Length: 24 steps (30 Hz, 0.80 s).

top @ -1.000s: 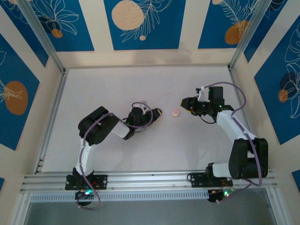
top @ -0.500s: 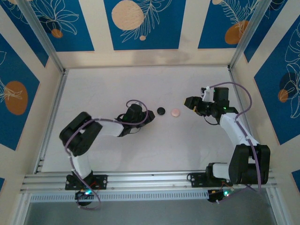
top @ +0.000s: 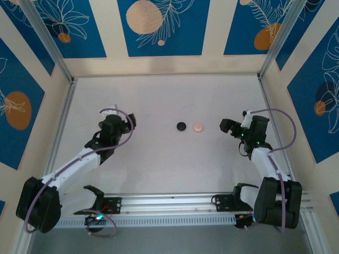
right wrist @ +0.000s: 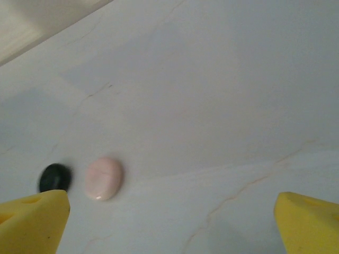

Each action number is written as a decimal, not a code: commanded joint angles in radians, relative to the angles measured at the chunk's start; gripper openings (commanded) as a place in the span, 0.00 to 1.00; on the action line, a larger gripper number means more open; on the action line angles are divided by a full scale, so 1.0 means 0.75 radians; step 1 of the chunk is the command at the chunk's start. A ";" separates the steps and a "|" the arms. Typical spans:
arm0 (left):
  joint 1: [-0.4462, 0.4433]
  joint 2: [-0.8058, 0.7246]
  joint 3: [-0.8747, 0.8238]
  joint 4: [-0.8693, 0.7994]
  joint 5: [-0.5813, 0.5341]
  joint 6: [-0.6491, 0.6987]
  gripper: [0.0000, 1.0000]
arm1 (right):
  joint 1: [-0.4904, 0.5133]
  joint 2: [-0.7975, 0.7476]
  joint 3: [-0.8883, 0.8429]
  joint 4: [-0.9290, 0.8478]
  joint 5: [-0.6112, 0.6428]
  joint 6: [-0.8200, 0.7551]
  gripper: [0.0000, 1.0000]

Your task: Insert wireless bluetooth earbuds into charging case

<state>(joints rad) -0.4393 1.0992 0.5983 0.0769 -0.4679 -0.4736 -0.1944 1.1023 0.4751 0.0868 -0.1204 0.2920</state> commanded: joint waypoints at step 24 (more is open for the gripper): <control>0.247 0.505 -0.437 1.355 0.087 0.856 1.00 | 0.018 0.409 0.046 0.550 -0.009 -0.162 0.99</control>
<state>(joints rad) -0.2733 1.3891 0.2832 0.7765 -0.4026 0.0734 -0.2092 1.4105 0.4847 0.5110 -0.1921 0.2039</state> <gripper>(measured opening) 0.998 0.991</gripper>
